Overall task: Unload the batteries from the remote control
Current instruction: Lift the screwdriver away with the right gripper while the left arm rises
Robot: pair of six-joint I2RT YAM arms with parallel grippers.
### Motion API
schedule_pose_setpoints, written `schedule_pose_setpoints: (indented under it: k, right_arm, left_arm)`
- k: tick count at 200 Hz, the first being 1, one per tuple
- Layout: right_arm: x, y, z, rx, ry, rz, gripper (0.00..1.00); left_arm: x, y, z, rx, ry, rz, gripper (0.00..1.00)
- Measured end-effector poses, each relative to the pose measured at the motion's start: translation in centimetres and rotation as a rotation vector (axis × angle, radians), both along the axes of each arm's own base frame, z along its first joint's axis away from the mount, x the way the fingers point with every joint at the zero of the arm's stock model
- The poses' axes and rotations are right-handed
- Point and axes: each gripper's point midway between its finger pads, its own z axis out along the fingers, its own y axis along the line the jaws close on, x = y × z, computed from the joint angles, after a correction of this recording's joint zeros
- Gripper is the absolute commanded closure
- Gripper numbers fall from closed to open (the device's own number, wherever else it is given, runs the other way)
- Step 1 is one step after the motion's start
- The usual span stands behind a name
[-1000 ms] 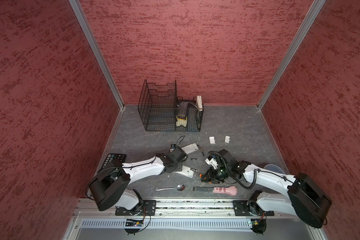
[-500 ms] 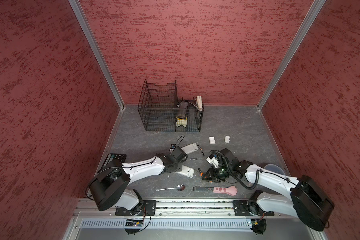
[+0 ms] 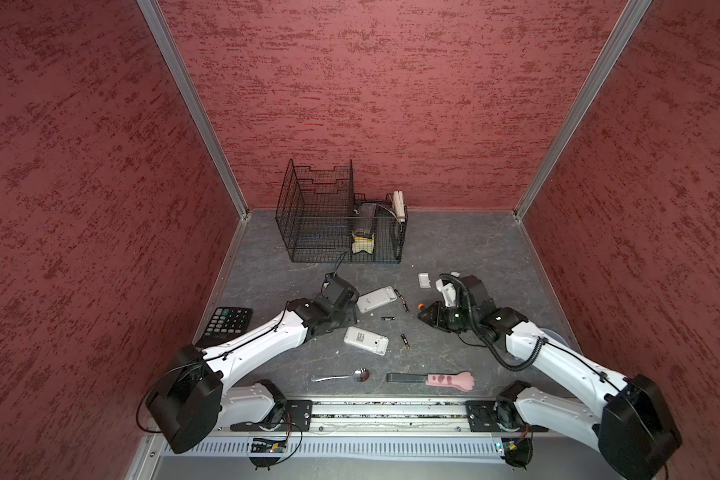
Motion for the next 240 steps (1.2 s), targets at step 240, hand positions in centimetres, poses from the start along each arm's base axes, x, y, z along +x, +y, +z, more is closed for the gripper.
schedule_pose_setpoints:
  k: [240]
  right_arm:
    - [2.2,-3.6,-8.1,-0.222,0.004,-0.079,1.00]
  left_arm:
    - [1.1,2.3,3.2,-0.062,-0.057,0.036,0.39]
